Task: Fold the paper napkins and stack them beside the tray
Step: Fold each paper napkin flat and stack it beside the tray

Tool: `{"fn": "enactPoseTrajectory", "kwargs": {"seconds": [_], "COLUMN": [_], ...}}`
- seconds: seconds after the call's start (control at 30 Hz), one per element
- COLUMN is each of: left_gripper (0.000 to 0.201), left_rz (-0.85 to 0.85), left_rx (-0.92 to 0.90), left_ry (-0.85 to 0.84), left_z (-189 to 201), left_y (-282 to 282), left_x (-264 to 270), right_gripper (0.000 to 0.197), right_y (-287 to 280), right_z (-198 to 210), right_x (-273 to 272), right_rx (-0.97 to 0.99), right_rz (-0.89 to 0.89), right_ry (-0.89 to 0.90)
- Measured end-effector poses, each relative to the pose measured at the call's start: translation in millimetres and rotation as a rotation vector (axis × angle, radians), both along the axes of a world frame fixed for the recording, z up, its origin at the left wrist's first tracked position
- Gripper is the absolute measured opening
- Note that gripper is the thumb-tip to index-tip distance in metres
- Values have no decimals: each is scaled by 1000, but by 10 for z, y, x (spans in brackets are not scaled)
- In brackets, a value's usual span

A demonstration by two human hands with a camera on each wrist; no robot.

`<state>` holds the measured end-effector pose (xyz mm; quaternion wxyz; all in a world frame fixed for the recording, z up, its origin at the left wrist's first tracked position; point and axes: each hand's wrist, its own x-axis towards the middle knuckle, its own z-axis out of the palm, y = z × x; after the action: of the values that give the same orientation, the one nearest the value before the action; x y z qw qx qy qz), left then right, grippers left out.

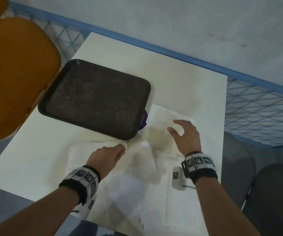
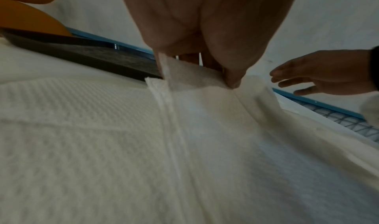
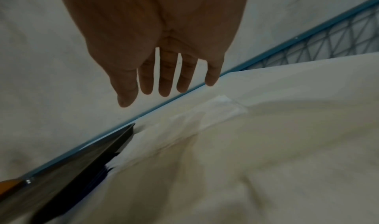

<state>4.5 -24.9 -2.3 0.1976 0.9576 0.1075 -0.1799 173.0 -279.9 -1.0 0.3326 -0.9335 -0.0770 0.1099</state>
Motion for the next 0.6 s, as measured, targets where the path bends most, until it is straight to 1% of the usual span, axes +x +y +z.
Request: {"fn": "enactPoseTrajectory", "kwargs": {"seconds": [0.1, 0.13, 0.23, 0.37, 0.43, 0.5, 0.53, 0.57, 0.6], "left_gripper": [32, 31, 27, 26, 23, 13, 6, 5, 8], "left_rz": [-33, -39, -89, -152, -146, -105, -86, -66, -44], "left_rx": [26, 16, -1, 4, -56, -185, -254, -317, -370], "left_ry": [-14, -45, -205, -231, -242, -266, -266, -264, -257], "left_z": [-21, -19, 16, 168, 266, 373, 423, 472, 521], "left_y": [68, 87, 123, 117, 104, 92, 92, 95, 99], "left_x": [20, 23, 31, 41, 39, 40, 43, 50, 53], "right_gripper": [30, 28, 25, 26, 30, 39, 46, 54, 64], "right_y": [-84, -100, -108, -74, -45, -22, -16, -16, -18], "right_z": [67, 80, 103, 102, 129, 181, 208, 218, 224], "right_x": [-509, -668, -1094, -1483, -1617, -1707, -1734, -1748, -1755], "right_rx": [73, 97, 141, 177, 175, 179, 183, 192, 206], "right_rz": [-60, -83, -125, -184, -201, -207, -209, -213, -219], "right_ry": [58, 74, 117, 166, 195, 232, 247, 259, 271]}}
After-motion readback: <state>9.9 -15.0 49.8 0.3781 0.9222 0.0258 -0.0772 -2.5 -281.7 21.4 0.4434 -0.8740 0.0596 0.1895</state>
